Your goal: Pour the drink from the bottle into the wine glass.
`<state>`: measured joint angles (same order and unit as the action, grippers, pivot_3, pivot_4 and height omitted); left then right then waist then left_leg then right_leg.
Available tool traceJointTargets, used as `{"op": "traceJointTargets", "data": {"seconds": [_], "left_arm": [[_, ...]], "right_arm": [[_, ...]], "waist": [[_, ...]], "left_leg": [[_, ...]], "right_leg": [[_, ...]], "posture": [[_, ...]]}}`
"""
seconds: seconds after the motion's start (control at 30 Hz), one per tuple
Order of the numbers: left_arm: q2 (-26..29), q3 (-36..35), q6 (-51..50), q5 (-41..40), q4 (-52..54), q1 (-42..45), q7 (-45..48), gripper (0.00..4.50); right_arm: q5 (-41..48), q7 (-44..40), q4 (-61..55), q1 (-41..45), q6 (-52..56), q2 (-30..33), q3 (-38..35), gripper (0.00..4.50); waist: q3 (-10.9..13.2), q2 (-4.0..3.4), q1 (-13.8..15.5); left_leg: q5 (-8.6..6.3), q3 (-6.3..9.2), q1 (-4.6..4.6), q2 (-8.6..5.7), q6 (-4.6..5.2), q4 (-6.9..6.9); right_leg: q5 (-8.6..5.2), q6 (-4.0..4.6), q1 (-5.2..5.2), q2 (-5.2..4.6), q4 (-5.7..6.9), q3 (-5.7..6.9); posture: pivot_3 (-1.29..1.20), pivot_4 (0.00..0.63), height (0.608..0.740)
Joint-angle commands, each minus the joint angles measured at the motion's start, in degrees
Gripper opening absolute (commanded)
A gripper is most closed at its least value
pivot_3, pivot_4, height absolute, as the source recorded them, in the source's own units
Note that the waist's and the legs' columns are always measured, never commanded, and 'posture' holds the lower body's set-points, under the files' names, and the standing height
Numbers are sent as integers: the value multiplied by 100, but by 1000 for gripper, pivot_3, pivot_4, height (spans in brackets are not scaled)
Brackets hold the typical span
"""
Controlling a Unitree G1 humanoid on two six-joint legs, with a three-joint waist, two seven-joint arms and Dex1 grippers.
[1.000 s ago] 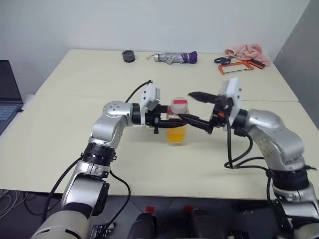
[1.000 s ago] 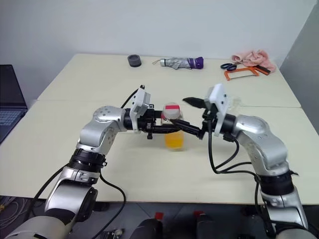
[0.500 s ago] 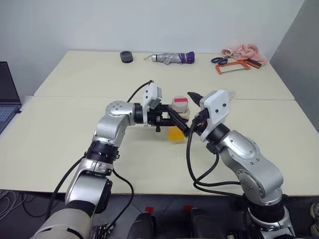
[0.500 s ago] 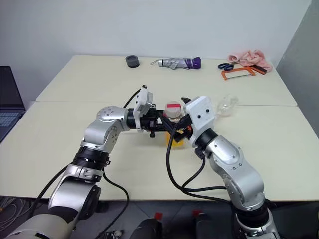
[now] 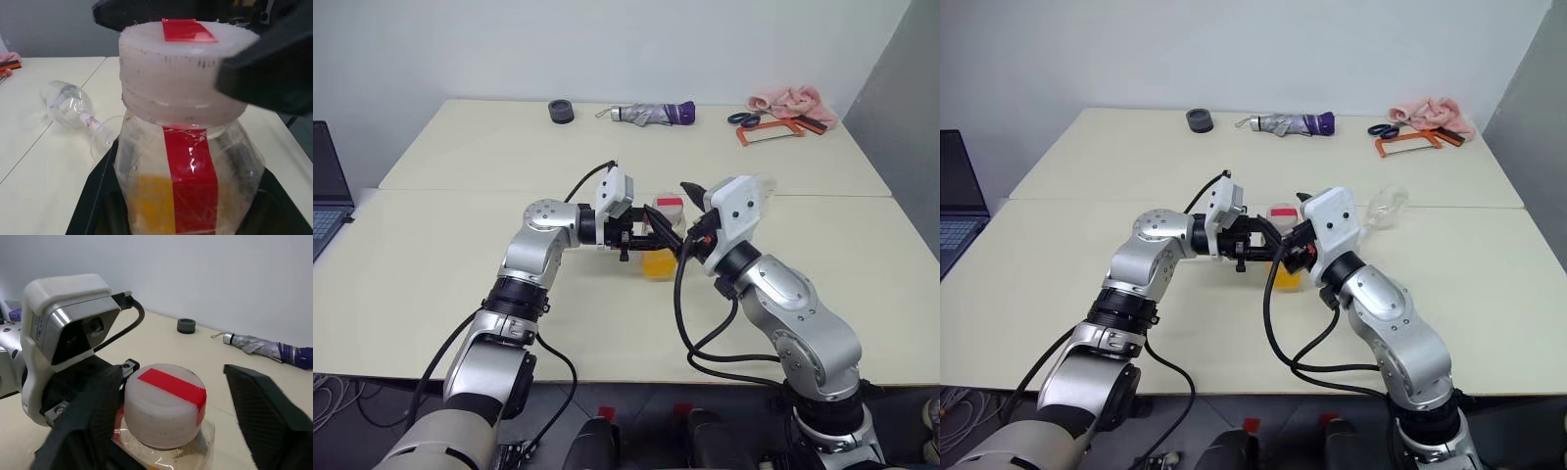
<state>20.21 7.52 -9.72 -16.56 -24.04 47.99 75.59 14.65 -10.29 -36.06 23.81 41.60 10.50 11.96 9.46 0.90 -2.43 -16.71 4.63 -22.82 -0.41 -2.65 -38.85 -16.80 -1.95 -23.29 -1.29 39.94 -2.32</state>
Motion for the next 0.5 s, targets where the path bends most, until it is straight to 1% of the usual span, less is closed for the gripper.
{"op": "traceJointTargets", "data": {"seconds": [0.03,0.07,0.1,0.17,0.23,0.27,0.37,0.4,0.43,0.5], "left_arm": [[20,-64,105,-47,83,133,9,1817],[19,-66,106,-49,81,133,9,1817],[19,-67,108,-51,83,133,10,1817],[25,-72,89,-70,104,132,21,1817],[38,-78,34,-114,134,147,74,1817],[50,-80,-14,-150,157,155,124,1817],[203,4,-140,-231,306,152,511,1816],[249,25,-151,-238,336,150,613,1816],[290,39,-172,-248,370,157,695,1815],[307,14,-184,-257,395,187,722,1815]], "right_arm": [[-19,-111,-102,131,-53,35,-37,2373],[-24,-135,-95,130,-56,44,-25,1953],[-14,-166,-83,128,-62,42,-17,1850],[55,-303,-26,146,-115,52,-1,1854],[221,-680,141,230,-271,152,-28,1854],[312,-1023,294,316,-430,300,-54,1854],[1175,-3223,1028,928,-817,1154,-282,1854],[1402,-3734,1272,1157,-794,1363,-336,1854],[1614,-4173,1606,1471,-647,1561,-376,1854],[1777,-4437,2216,1972,-468,1640,-463,1854]], "waist": [[0,0,-6],[0,0,-10],[0,0,-13],[0,0,-15],[0,0,-21],[0,0,-25],[1,0,-35],[5,-4,-43],[5,-3,-42],[5,-3,-69]], "left_leg": [[-1,0,0,0,1,0],[-2,0,0,0,4,0],[-2,1,-1,0,4,0],[-3,1,-1,0,6,0],[-4,0,0,0,7,0],[-4,0,0,-1,7,0],[-5,-1,0,-4,9,-2],[-6,-2,1,-3,10,-4],[-6,-5,2,-4,11,-3],[-7,0,5,2,12,-2]], "right_leg": [[0,0,0,0,0,0],[0,0,0,0,0,0],[0,0,0,0,0,0],[0,0,0,0,0,0],[0,0,0,0,0,0],[0,0,0,0,0,0],[0,0,2,0,-1,1],[0,0,4,2,-3,1],[0,0,5,2,-3,0],[0,0,9,8,-3,6]], "posture": [[0,150,740],[0,150,740],[0,150,740],[0,150,740],[0,150,740],[0,150,740],[0,150,740],[0,150,740],[0,150,740],[0,150,740]]}}
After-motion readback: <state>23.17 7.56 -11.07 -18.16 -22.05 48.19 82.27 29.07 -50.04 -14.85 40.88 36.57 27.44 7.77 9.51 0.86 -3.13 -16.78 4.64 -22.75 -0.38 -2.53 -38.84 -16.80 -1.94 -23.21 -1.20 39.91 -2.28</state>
